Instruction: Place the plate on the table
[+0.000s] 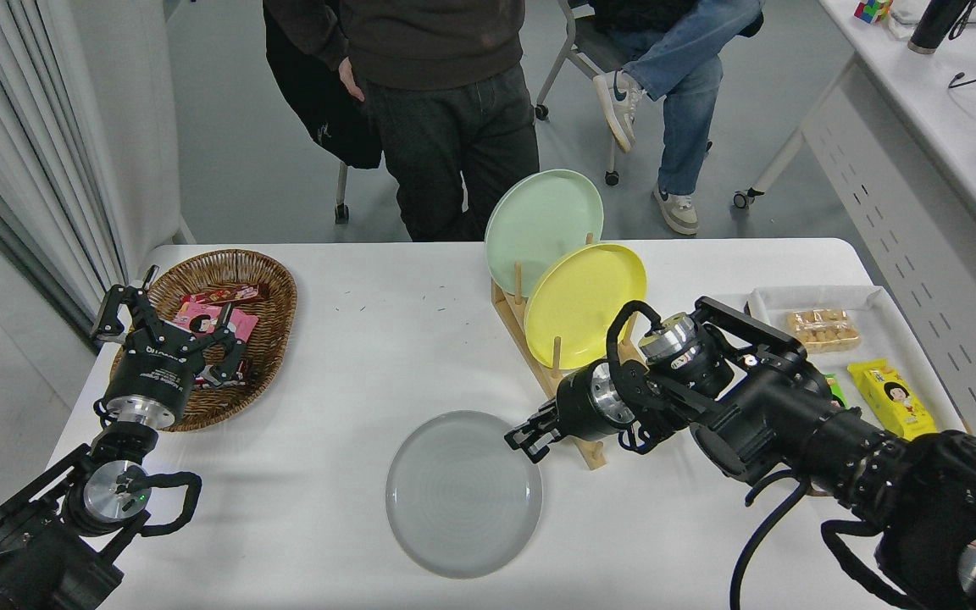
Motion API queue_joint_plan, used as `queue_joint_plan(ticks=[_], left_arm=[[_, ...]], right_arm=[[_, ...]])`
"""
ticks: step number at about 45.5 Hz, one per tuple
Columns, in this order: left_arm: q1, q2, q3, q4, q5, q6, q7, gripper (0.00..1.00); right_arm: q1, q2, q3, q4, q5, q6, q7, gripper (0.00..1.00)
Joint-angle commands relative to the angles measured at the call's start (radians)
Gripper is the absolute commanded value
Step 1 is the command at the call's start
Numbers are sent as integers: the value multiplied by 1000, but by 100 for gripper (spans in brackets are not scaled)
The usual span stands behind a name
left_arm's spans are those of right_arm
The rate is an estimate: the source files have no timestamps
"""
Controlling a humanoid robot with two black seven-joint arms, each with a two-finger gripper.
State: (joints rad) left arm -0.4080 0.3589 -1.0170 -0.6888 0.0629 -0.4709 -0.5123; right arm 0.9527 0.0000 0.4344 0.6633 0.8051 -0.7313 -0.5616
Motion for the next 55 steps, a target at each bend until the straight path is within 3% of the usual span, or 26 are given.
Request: queue_joint_plan(ticks=[1, 32, 34, 38, 43, 55], left_arm=[[0, 0, 0, 0, 0, 0, 0, 98], [0, 0, 0, 0, 0, 0, 0, 98], [0, 0, 0, 0, 0, 0, 0, 98], [0, 0, 0, 0, 0, 0, 0, 98], [0, 0, 0, 0, 0, 0, 0, 98], [0, 0, 0, 0, 0, 0, 0, 98]], right_arm=[[0, 0, -3, 1, -12, -11, 0, 0], [0, 0, 4, 6, -9, 15, 0, 1], [0, 0, 4, 6, -9, 16, 0, 6], [0, 0, 4, 6, -7, 21, 0, 28], [0, 0, 4, 6, -6, 23, 0, 36], [0, 0, 0, 19, -15, 73, -3, 37]])
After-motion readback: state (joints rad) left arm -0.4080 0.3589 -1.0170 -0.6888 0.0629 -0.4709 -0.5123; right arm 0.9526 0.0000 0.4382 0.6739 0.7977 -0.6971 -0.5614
